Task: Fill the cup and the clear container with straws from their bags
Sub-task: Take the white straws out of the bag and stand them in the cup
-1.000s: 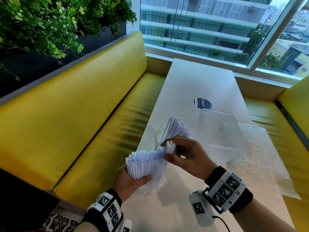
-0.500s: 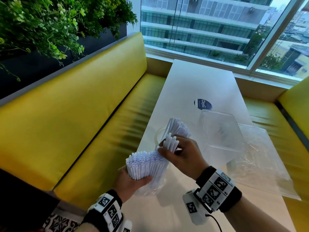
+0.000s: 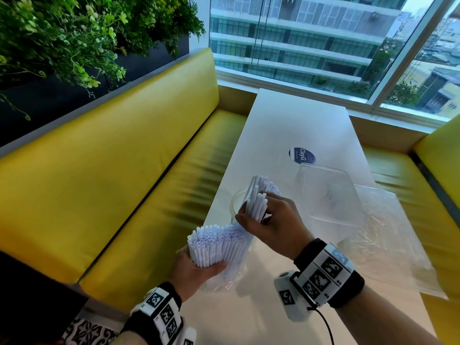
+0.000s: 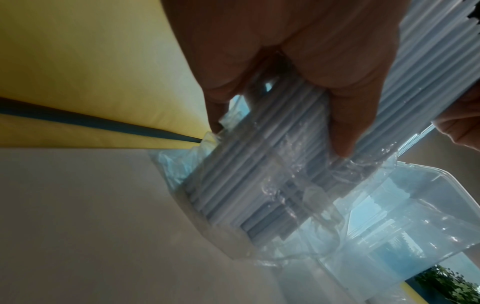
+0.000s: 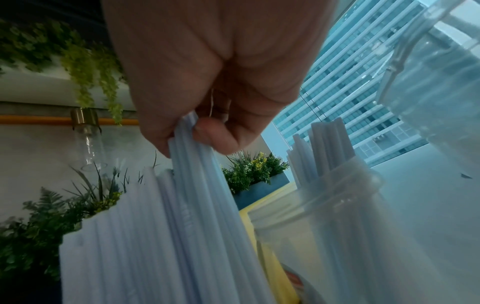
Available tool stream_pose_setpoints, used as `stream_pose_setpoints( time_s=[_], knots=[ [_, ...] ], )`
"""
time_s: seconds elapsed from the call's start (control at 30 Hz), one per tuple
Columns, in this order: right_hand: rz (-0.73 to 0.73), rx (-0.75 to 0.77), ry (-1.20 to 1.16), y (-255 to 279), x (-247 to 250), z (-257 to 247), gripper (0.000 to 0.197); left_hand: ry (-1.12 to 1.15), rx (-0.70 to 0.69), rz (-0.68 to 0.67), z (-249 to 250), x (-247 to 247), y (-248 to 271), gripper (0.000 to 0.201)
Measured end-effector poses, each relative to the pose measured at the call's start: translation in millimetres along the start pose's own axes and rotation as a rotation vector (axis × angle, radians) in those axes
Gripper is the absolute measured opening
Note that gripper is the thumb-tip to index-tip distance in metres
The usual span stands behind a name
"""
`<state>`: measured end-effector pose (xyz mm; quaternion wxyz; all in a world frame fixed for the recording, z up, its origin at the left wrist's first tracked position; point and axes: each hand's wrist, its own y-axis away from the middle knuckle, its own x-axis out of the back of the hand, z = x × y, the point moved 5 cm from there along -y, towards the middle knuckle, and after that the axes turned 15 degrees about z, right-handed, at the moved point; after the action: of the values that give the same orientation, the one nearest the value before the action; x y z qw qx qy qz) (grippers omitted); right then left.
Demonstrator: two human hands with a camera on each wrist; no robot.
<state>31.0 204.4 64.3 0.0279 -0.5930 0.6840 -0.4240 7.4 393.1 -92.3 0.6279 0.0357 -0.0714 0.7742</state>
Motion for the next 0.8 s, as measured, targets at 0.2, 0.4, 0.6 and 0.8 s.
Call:
stream_pose_setpoints(
  time_s=[0.2,0.4,0.6,0.8],
  knots=[
    [-0.066,-0.014,0.01,-7,-1,-3,0.011,-0.02,0.003,0.008,-5,-2,-2,0.048],
    [-0.146,-0.028,0.016,7,-13,4,0.023,-0.022,0.006,-0.013,-6,-2,-1,0.045],
    [-0.008,-0.003,0.005,-2,-4,3,0.023,-0.002,-0.009,-0.009,-7,-2,-2,0.049],
    [0.02,-0.035,0.001,-35,16,-8,0.018,0.03,-0.005,-0.014,-5,-2,-2,0.05]
  ],
)
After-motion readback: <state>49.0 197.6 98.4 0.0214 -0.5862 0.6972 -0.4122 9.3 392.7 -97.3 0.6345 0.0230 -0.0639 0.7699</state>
